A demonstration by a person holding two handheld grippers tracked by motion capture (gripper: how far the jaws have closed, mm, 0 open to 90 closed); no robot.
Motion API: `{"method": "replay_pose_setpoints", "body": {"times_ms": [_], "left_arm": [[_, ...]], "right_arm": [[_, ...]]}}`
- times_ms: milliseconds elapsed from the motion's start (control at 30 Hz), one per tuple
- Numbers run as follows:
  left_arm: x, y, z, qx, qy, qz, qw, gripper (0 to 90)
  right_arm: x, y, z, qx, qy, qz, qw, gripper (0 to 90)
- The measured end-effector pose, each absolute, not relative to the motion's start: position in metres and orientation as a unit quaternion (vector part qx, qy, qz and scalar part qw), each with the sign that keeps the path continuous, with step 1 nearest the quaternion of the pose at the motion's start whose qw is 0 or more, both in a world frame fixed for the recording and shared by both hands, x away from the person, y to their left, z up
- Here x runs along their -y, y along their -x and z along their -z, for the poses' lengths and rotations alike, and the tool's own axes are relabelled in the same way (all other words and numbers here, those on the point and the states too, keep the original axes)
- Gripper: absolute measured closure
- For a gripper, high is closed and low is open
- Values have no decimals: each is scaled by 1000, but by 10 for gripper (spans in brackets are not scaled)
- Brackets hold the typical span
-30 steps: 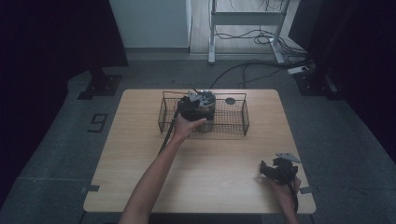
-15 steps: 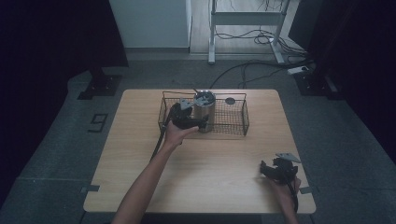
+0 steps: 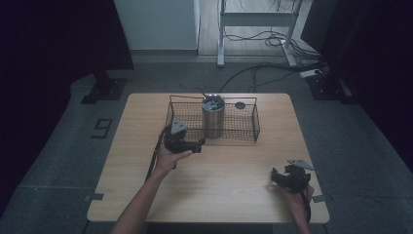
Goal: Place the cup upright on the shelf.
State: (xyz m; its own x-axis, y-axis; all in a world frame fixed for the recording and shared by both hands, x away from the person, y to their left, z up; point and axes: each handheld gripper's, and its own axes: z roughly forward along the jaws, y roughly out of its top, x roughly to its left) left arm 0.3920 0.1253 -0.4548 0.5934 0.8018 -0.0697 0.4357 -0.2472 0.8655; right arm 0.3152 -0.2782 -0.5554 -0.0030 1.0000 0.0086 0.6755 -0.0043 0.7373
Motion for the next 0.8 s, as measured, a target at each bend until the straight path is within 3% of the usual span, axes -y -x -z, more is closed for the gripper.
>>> {"method": "replay_pose_setpoints", "body": {"times_ms": [467, 800], "left_arm": [[-160, -338, 476, -403, -772, -171, 461, 6], [-171, -324, 489, -410, -777, -165, 448, 7]], "right_arm": [[278, -315, 555, -646, -648, -288, 282, 127], [278, -315, 555, -646, -648, -288, 282, 127]]}}
